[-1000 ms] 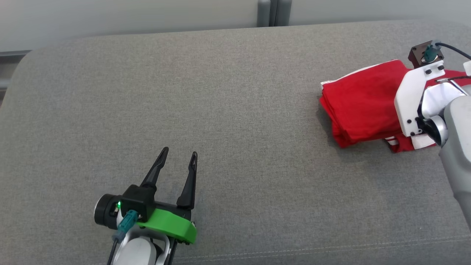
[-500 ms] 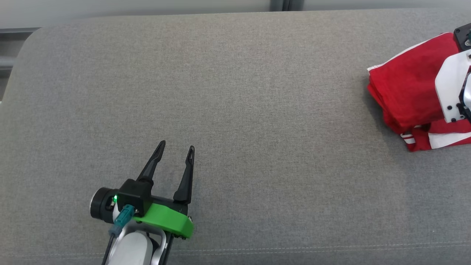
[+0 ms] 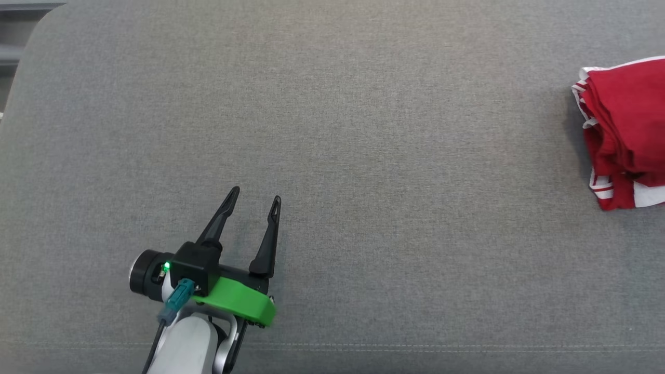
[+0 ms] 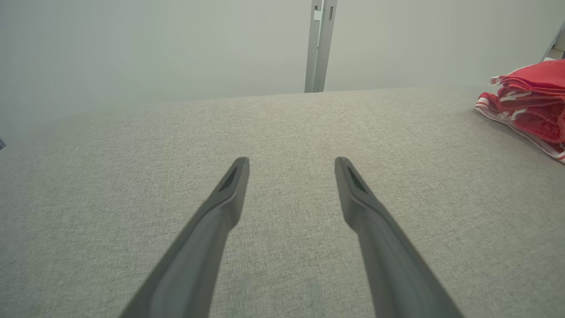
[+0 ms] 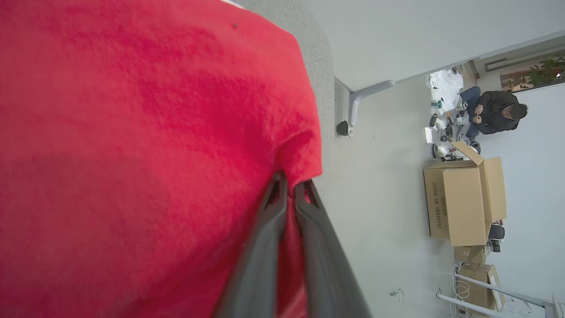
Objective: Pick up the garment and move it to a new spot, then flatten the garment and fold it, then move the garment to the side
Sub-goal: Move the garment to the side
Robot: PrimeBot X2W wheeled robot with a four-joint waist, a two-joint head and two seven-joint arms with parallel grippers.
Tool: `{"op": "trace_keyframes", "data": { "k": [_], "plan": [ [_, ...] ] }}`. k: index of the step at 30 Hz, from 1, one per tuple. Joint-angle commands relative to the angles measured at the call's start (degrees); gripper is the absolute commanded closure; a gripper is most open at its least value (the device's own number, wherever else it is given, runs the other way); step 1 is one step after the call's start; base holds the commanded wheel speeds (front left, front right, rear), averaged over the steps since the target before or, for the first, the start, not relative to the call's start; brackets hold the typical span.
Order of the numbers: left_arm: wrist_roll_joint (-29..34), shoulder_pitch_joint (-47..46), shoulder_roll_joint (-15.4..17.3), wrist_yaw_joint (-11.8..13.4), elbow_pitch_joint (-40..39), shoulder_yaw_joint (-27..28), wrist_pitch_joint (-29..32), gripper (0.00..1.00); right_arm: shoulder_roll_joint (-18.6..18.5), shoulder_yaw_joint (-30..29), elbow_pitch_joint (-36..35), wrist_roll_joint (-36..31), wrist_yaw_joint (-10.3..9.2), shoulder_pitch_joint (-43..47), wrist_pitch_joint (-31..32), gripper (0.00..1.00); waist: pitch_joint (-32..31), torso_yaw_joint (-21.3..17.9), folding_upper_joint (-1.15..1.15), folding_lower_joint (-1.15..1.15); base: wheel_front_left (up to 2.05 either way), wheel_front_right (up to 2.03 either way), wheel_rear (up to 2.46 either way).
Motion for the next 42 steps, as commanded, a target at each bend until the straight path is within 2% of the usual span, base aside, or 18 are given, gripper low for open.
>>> {"op": "trace_keyframes", "data": {
  "k": [1, 6, 7, 8, 13, 20, 25, 33, 42],
  "plan": [
    [0.2, -1.1, 0.2, 0.0, 0.0, 0.0, 0.0, 0.0, -0.9, -0.2, 0.7, -0.9, -0.11, 0.2, -0.8, 1.0, 1.2, 1.3, 0.0, 0.0, 0.0, 0.0, 0.0],
    [0.3, -1.2, 0.3, 0.2, 0.1, 0.0, 0.0, 0.0, -1.6, -2.5, 4.4, -1.7, -0.11, 0.7, -4.2, 1.0, 2.0, 2.9, 0.0, 0.0, 0.0, 0.0, 0.0],
    [0.3, -1.1, 0.2, 0.3, 0.1, 0.0, 0.0, 0.0, -1.2, -2.6, 5.1, -1.6, -0.11, 0.8, -5.3, 0.67, 2.0, 3.1, 0.0, 0.0, 0.0, 0.0, 0.0],
    [0.3, -1.0, 0.2, 0.4, 0.1, 0.1, 0.0, 0.0, -0.8, -2.9, 5.6, -1.5, -0.11, 0.8, -6.2, 0.02, 2.0, 3.2, 0.0, 0.0, 0.0, 0.0, 0.0],
    [0.5, -0.2, 0.3, 0.6, 0.0, 0.4, 0.0, 0.0, 0.5, -4.2, 7.9, -1.9, -0.12, 1.1, -8.3, 0.0, 0.9, 3.2, 0.0, 0.0, 0.0, 0.0, 0.0],
    [-1.7, 1.2, -0.2, 1.3, -1.9, 2.2, 0.0, 0.0, 3.9, -6.8, 4.9, -0.2, -0.11, 2.1, -14.4, 0.0, -1.8, 2.0, 0.0, 0.0, 0.0, 0.0, 0.0],
    [-3.6, 3.3, -0.6, 2.3, -4.4, 5.0, 0.0, 0.0, 8.0, -7.7, 0.7, 2.8, -0.11, 5.2, -22.9, 0.0, -4.6, 0.8, 0.0, 0.0, 0.0, 0.0, 0.0],
    [-6.4, 5.7, -0.6, 2.3, -1.0, 6.3, 0.1, 0.0, 16.2, -9.5, -5.3, 9.2, -0.1, 13.4, -35.6, 0.0, -10.2, 1.3, 0.0, 0.0, 0.0, 0.0, 0.0],
    [-7.1, 8.2, 0.8, 4.7, 0.5, 8.0, 1.6, 0.0, 25.5, -9.6, -14.2, 15.1, -0.1, 24.5, -42.3, 0.0, -14.6, 2.6, 0.0, 0.0, 0.0, 0.0, 0.0]
  ]
}}
